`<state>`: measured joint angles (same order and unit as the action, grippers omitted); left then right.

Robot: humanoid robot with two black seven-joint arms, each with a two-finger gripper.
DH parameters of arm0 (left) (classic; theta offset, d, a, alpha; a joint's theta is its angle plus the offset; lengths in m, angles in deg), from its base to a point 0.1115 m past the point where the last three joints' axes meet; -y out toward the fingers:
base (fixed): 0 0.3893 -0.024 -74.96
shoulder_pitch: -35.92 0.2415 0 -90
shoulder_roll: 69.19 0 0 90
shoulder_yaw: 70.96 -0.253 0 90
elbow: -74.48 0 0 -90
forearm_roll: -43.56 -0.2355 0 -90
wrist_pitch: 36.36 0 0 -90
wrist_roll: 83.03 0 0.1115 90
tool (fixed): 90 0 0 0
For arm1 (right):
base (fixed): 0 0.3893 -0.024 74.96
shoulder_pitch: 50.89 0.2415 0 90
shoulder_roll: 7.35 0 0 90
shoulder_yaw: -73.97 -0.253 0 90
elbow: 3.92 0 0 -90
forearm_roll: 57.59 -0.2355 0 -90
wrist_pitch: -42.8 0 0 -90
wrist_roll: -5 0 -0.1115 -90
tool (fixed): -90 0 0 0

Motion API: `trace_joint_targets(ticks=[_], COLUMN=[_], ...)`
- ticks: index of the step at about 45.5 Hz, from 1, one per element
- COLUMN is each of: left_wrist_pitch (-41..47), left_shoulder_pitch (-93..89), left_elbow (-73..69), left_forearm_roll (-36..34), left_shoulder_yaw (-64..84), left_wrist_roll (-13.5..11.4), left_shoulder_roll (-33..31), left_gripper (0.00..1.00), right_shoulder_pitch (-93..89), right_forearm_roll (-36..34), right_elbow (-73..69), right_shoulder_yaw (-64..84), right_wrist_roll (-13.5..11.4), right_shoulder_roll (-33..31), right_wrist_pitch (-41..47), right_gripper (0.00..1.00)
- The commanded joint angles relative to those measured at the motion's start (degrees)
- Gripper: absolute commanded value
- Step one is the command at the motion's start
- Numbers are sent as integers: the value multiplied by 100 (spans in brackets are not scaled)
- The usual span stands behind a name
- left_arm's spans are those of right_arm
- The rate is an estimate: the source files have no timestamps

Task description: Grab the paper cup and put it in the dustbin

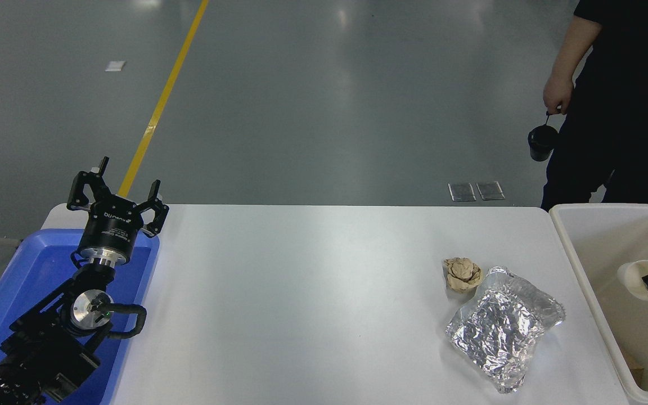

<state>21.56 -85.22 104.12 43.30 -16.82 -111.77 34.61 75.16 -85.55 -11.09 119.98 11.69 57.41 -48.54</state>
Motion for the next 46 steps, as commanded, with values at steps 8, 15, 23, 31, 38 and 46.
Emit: trace_joint_targets(ticks=[8,15,23,31,38,46], left_wrist_pitch=[0,0,0,0,0,-9], left_shoulder_pitch=[-5,-5,-5,-5,-5,-5], left_elbow=[-2,-2,-2,-2,-2,7], left_forearm_roll=[0,0,0,0,0,0], left_shoulder_yaw=[0,0,0,-9,-9,-9], left_wrist_roll=[0,0,9,9,9,9], left_shoulder_roll=[0,0,0,0,0,0], left_gripper=[98,98,98,98,98,98], right_shoulder_pitch=[-54,288,1202,2300,3399,4647], right_forearm_roll=[0,9,333,1423,1556,1556], right_elbow=[-4,-13,-74,-434,-1172,-2340], right_shoulder_yaw=[-206,-206,-118,276,1313,2263], right_wrist_roll=[7,7,16,16,16,16], right_shoulder_roll=[90,169,116,72,64,99], right_wrist_pitch=[-912,-877,-833,-508,-131,256], right_gripper=[100,100,100,100,100,100])
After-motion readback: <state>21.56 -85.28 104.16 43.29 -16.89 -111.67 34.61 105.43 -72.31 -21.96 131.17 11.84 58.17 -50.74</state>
